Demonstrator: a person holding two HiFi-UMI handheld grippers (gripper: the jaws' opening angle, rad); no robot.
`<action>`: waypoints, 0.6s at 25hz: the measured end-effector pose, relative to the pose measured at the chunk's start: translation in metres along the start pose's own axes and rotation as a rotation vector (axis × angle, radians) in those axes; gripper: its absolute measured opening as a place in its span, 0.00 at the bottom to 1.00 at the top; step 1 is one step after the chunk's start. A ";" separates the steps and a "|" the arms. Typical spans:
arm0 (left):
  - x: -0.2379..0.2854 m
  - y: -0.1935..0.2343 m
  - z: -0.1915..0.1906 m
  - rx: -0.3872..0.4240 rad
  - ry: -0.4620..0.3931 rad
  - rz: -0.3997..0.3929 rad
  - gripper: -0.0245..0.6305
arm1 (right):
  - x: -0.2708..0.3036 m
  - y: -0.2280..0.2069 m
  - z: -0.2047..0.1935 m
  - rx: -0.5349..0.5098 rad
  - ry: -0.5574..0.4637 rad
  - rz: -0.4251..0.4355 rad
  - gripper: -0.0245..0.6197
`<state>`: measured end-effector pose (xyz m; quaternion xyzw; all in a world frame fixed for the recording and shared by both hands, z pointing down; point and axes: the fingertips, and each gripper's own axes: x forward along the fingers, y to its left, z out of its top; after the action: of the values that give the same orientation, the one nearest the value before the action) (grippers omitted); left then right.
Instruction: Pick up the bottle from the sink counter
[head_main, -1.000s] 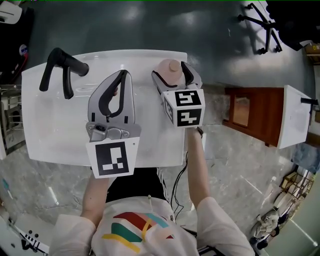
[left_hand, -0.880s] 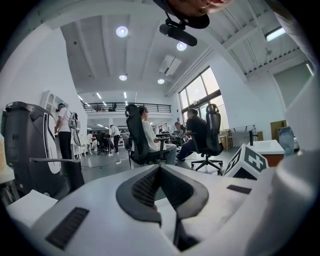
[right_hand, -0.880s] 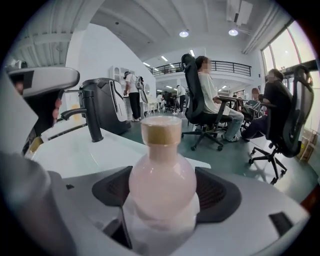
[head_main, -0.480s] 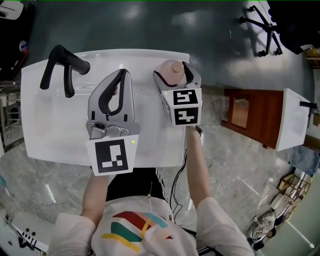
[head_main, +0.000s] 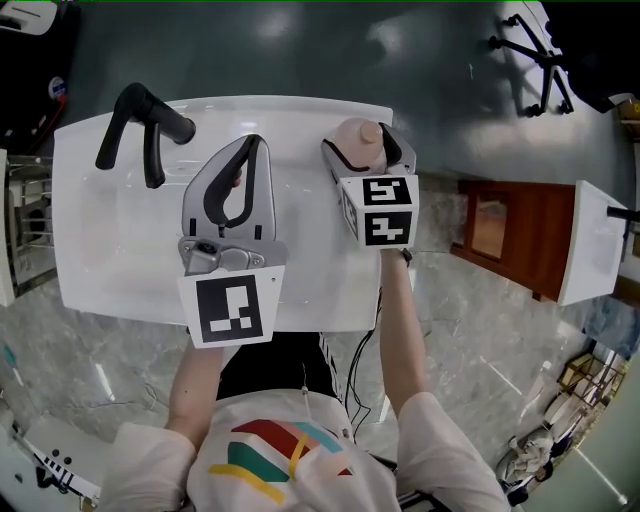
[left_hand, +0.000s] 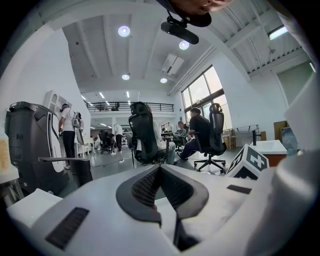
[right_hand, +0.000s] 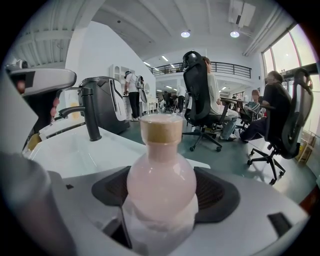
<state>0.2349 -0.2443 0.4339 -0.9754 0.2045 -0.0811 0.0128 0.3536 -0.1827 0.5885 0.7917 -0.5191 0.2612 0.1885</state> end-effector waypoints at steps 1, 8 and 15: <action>-0.001 0.003 0.001 -0.001 -0.002 0.006 0.07 | 0.000 -0.001 0.001 0.003 -0.003 -0.006 0.63; -0.008 0.017 0.014 0.010 -0.032 0.037 0.07 | -0.013 -0.010 0.035 0.006 -0.073 -0.040 0.63; -0.023 0.042 0.055 0.011 -0.095 0.089 0.07 | -0.049 0.005 0.104 -0.023 -0.187 -0.041 0.63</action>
<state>0.2067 -0.2738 0.3740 -0.9680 0.2466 -0.0354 0.0316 0.3556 -0.2089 0.4761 0.8209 -0.5210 0.1762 0.1539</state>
